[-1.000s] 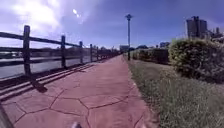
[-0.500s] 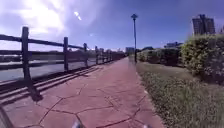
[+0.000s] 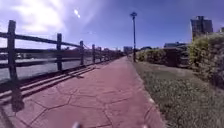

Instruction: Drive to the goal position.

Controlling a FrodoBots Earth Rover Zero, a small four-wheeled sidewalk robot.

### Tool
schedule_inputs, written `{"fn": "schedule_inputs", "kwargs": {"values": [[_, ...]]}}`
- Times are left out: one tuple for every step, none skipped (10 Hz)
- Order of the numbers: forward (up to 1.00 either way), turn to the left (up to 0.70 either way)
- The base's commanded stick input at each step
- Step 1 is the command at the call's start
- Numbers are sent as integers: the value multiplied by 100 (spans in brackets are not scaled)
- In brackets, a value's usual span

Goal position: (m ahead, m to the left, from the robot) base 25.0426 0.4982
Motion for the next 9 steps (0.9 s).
{"fn": "schedule_inputs", "kwargs": {"values": [[70,0],[70,-3],[70,-35],[70,-20],[70,0],[70,0],[70,0],[70,0],[70,0]]}}
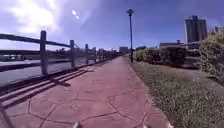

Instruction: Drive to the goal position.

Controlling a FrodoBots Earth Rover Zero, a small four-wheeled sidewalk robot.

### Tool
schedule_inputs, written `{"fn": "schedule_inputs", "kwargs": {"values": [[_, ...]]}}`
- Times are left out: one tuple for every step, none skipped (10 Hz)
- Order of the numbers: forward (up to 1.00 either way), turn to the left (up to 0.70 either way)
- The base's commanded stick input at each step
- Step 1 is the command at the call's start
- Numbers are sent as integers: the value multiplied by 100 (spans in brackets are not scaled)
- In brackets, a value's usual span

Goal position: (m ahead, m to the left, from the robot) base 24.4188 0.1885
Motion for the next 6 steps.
{"fn": "schedule_inputs", "kwargs": {"values": [[70,0],[70,0],[70,0],[70,0],[70,0],[70,0]]}}
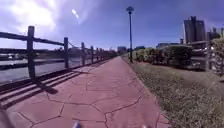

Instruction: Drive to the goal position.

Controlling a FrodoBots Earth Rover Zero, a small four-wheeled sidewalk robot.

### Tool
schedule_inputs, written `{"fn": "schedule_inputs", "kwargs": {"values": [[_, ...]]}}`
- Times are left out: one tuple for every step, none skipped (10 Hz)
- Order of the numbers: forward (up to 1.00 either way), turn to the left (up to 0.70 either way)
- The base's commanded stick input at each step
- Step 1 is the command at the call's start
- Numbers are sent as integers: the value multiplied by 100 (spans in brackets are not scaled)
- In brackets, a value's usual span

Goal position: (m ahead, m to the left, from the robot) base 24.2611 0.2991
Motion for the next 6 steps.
{"fn": "schedule_inputs", "kwargs": {"values": [[70,0],[70,0],[70,0],[70,0],[70,0],[70,-5]]}}
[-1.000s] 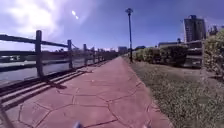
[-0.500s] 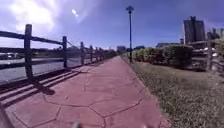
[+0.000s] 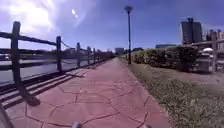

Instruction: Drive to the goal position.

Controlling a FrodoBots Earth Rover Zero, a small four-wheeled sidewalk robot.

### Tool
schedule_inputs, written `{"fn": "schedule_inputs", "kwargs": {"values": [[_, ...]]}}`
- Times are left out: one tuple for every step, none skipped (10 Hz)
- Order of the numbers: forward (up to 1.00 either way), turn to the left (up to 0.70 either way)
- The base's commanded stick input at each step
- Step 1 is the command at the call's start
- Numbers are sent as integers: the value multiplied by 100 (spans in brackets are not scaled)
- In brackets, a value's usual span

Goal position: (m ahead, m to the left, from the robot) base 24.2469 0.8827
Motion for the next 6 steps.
{"fn": "schedule_inputs", "kwargs": {"values": [[70,-16],[70,-33],[70,-6],[70,0],[70,0],[70,0]]}}
